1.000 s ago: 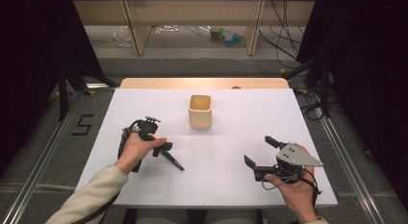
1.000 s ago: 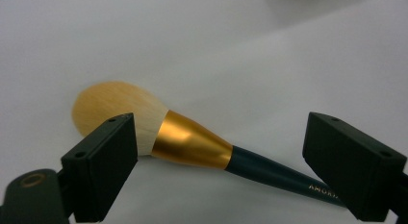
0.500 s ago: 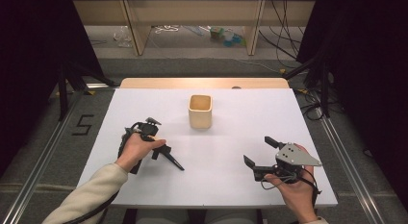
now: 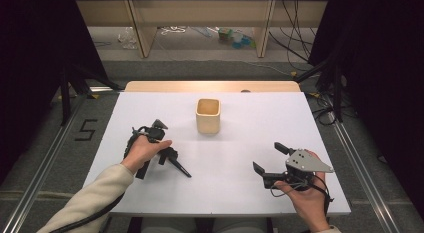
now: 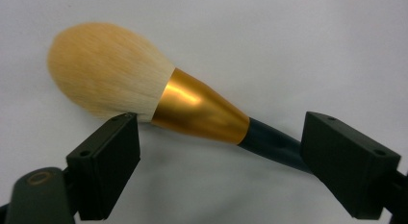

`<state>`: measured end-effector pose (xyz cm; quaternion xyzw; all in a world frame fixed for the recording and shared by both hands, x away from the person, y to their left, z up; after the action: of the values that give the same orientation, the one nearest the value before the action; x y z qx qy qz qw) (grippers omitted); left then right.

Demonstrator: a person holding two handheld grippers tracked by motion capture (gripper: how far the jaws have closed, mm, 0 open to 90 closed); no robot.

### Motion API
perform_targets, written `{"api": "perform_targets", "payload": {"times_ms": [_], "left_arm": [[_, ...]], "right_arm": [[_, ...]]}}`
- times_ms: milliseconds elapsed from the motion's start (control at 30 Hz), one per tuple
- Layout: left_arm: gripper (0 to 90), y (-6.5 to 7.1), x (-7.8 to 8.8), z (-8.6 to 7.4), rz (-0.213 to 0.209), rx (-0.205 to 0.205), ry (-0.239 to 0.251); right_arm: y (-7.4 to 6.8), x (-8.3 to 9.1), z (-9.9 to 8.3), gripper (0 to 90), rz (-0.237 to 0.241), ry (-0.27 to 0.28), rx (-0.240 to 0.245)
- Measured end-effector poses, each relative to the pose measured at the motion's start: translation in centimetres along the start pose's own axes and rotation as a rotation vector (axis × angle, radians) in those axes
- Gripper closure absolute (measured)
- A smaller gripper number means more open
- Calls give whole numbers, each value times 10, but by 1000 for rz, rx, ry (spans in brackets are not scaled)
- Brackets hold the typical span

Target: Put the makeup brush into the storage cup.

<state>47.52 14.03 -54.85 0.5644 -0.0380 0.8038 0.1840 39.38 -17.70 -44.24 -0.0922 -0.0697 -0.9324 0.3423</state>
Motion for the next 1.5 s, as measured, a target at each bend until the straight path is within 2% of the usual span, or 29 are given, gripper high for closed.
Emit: {"api": "perform_targets", "payload": {"times_ms": [167, 200, 233, 267, 300, 333, 367, 400, 433, 467, 500, 533, 600, 633, 667, 700, 733, 800, 867, 900, 933, 1000, 1033, 1067, 1100, 1133, 1267, 1367, 1500], "left_arm": [[113, 1, -1, 0, -2, 4, -21], [109, 5, -2, -1, -13, 41, -28], [96, 5, -2, -2, -15, 39, -35], [87, 4, -2, -4, -21, 14, -53], [86, 7, -3, -5, -21, 55, -55], [86, 3, -3, -5, -16, 1, -55], [86, 4, -3, -5, -27, 2, -50], [83, 3, -4, -5, -18, -3, -53], [83, 3, -4, -5, -15, 2, -54], [83, 8, -6, -6, -24, 69, -49], [82, 2, -5, -7, -10, -1, -69], [82, 1, -5, -7, -9, -8, -77], [76, 5, -8, -8, -11, 50, -73], [74, 5, -10, -7, -8, 63, -64], [74, 3, -11, -8, -4, 44, -76], [73, 2, -13, -6, 5, 60, -68], [71, -2, -13, -6, 8, 22, -73], [79, -3, -15, -5, 16, 18, -74], [83, 2, -17, -5, 16, 69, -75], [77, -1, -17, -3, 28, 22, -77], [72, 3, -18, -4, 22, 56, -84], [59, -1, -18, -3, 31, -9, -86], [59, 4, -18, -5, 22, 41, -97], [54, 3, -19, -5, 29, 28, -86], [46, 5, -21, -4, 30, 42, -78], [43, 5, -20, -5, 33, 32, -96], [40, 5, -21, -5, 46, 12, -105], [44, 6, -21, -6, 46, 13, -117], [122, 2, -17, -7, 62, -33, -144]], "right_arm": [[0, -1, 0, 96, 3, 5, -3], [-1, 0, -1, 96, 4, -10, -14], [-2, 1, -2, 96, 5, -19, -22], [1, 0, -1, 96, -4, -7, -2], [1, 0, -1, 96, -3, -8, -3], [1, 0, -1, 97, -6, -2, -4], [1, 0, -1, 97, -9, -1, -4], [0, 0, -2, 97, -4, -10, -11], [0, 0, -2, 97, -4, -10, -11], [1, 0, -2, 97, -2, -17, -6], [0, -1, -3, 98, 2, -18, -5], [0, -1, -3, 98, 3, -18, -3], [0, -1, -3, 99, 2, -18, -3], [0, -1, -2, 99, 7, -11, -7], [0, -1, -3, 100, 2, -22, -7], [1, -1, -3, 99, -5, -17, -7], [1, -1, -3, 99, -2, -15, -9], [1, -1, -3, 100, -3, -16, -8], [0, -2, -4, 100, 2, -20, -8], [0, -2, -4, 99, 2, -19, -8], [0, -2, -4, 99, 2, -19, -8], [1, -1, -4, 100, 0, -19, -9], [1, -1, -4, 100, 0, -19, -9], [1, -1, -4, 100, 1, -20, -10], [1, -1, -4, 100, 1, -22, -12], [1, -1, -4, 100, 1, -22, -12], [0, -1, -4, 102, 3, -22, -10], [1, -1, -4, 103, 1, -23, -11], [1, -1, -4, 106, 1, -23, -14]]}}
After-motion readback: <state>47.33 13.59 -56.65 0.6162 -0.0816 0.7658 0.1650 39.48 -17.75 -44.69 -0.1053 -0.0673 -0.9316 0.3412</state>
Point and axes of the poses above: each handheld gripper's, and its own axes: x roughly backward along the jaws, z roughly out of its top, y roughly to its right, the point moved 10 cm from there along -x, roughly forward along the jaws, and after that the axes turned 3 degrees about y, right-handed, at the moved point
